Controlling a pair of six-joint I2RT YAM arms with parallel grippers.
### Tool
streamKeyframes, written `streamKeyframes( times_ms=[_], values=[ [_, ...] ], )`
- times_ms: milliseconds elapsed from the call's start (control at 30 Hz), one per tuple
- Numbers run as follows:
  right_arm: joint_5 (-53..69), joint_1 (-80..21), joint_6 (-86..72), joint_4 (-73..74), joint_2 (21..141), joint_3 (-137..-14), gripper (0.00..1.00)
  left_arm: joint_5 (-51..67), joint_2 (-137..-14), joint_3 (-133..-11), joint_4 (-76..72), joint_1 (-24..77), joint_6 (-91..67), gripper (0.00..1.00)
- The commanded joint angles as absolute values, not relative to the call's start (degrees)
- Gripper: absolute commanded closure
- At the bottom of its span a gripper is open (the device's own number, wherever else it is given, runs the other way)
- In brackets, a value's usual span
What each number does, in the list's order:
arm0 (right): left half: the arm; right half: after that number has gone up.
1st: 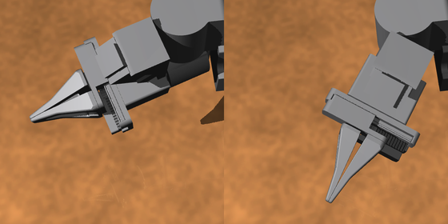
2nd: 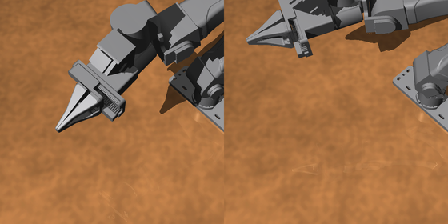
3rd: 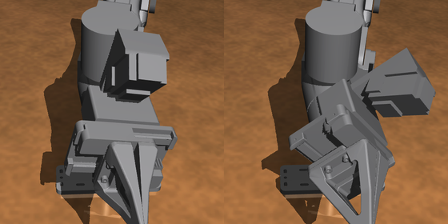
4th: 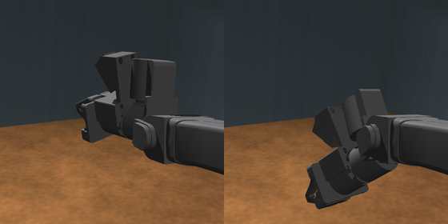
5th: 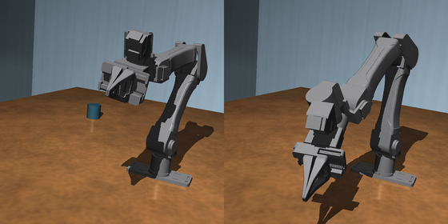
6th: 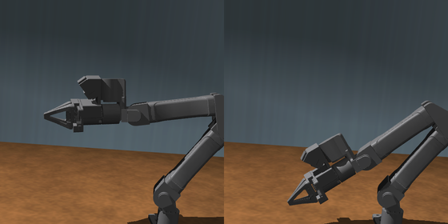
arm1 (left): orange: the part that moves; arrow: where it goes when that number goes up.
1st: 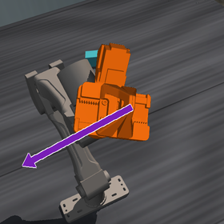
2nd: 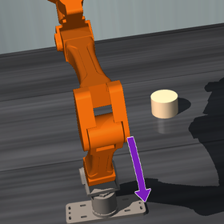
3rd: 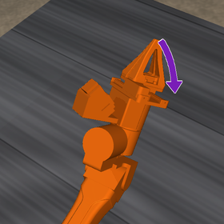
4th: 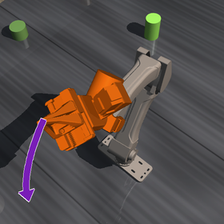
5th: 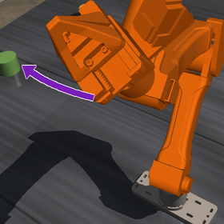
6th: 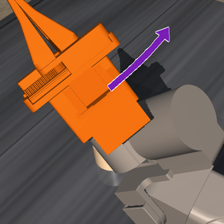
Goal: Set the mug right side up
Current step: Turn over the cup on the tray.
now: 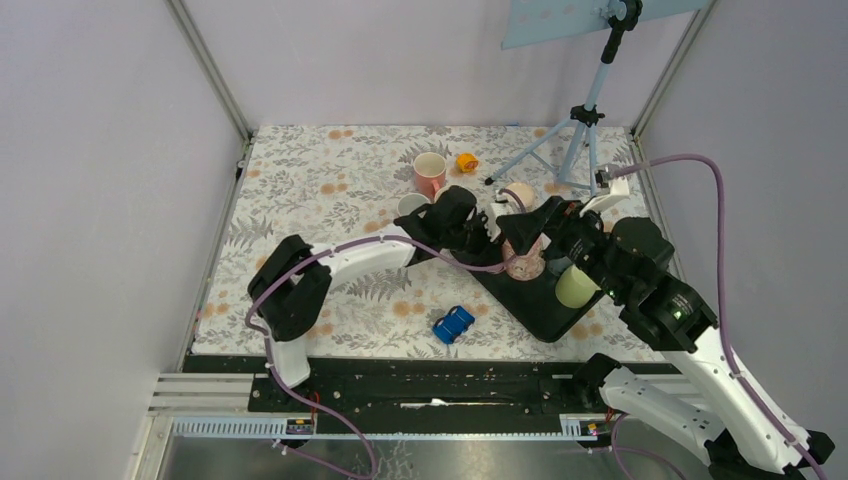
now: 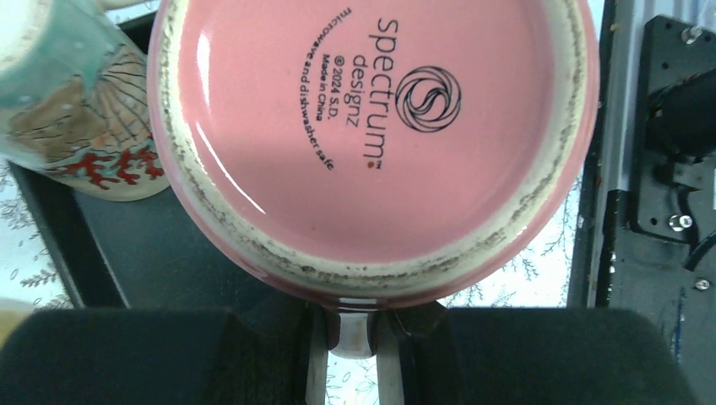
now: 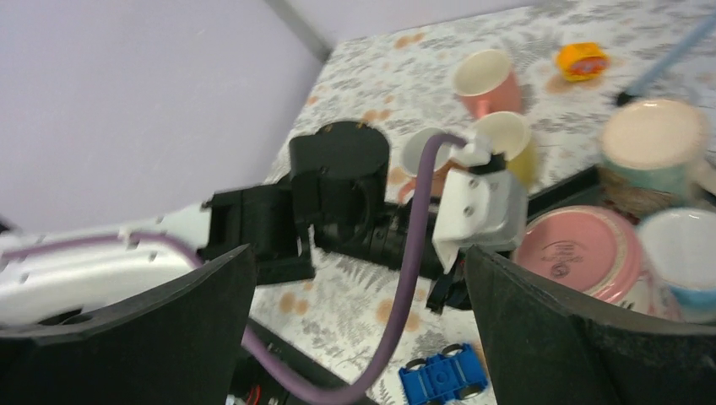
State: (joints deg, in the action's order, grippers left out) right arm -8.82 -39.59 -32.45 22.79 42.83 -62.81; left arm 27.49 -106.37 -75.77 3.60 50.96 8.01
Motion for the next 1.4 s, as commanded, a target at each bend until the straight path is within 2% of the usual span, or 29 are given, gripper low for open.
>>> streamKeyframes(
  times_ms=[0,200,400,800,1167,1367],
  values=[
    [6.1,-39.5,-29.6,12.3,40.8,-58.2,0.00,32.7,-99.0,-76.3,-4.5,47.9,4.1,1.00],
    [17.1,-39.4,-30.3,5.4,41.3,-52.0,0.00,33.6,-96.2,-79.2,-0.2,43.6,3.0,1.00],
    [25.3,-39.4,-37.1,-10.0,43.2,-44.1,0.00,33.1,-93.8,-83.0,4.4,40.9,0.5,1.00],
    [27.3,-38.4,-45.2,-36.8,55.9,-37.5,0.00,32.8,-90.0,-92.7,9.4,37.1,-7.5,1.00],
    [31.7,-29.3,-60.1,-65.3,67.0,-35.0,0.00,34.9,-90.0,-101.9,9.5,36.1,-15.6,1.00],
    [31.5,-26.0,-64.0,-74.3,70.1,-35.4,0.03,36.0,-89.6,-102.9,6.2,36.0,-21.7,1.00]
  ],
)
